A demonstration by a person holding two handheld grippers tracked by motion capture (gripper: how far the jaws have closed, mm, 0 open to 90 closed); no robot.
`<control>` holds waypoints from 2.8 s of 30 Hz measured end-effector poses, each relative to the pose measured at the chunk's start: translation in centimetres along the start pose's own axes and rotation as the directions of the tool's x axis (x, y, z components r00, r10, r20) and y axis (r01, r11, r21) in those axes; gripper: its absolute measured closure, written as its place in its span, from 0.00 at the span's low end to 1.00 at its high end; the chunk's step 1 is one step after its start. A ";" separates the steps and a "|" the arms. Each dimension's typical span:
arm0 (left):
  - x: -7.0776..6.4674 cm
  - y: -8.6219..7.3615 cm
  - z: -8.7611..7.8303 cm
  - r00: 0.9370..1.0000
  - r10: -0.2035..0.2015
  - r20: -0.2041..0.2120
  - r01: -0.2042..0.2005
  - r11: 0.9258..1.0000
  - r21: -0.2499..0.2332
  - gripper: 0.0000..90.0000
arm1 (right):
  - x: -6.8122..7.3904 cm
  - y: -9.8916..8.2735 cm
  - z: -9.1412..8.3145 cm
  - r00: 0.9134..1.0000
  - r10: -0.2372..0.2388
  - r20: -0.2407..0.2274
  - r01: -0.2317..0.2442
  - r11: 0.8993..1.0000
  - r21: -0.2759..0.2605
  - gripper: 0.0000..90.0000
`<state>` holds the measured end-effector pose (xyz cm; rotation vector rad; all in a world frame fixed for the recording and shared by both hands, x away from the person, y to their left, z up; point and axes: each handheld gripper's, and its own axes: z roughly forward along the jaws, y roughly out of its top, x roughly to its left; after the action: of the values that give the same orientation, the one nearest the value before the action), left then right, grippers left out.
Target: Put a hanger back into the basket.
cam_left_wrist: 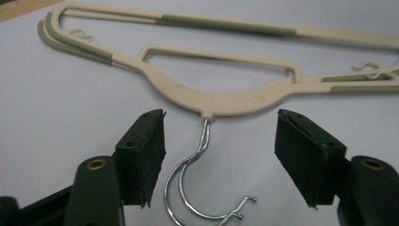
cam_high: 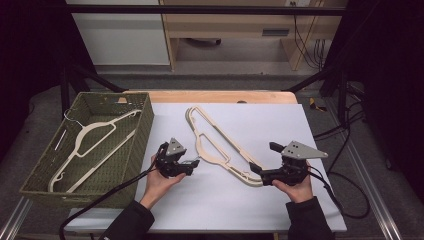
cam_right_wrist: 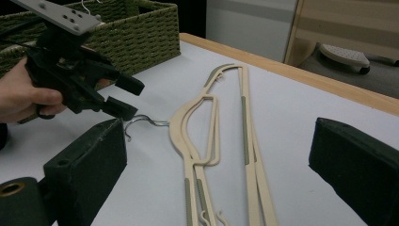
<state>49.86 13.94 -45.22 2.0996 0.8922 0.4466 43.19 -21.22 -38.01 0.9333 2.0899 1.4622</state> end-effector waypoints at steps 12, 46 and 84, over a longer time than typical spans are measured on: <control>1.1 -0.3 2.5 1.000 -0.006 0.026 0.005 0.999 0.054 0.62 | 0.1 0.0 0.2 1.000 0.004 -0.004 -0.004 1.000 0.002 0.06; 1.1 0.6 2.6 0.993 0.046 0.108 -0.057 0.993 0.099 0.99 | 0.3 -0.4 1.5 1.000 -0.007 -0.027 0.008 0.999 0.036 0.07; -2.8 3.6 -2.3 0.993 0.111 0.051 -0.119 0.976 0.180 0.99 | 5.4 -1.6 12.6 0.981 -0.125 -0.147 0.156 0.961 0.229 0.15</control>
<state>48.21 11.64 -41.01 2.3289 0.8174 0.3932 47.47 -9.42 -43.80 0.7705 2.4171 1.2495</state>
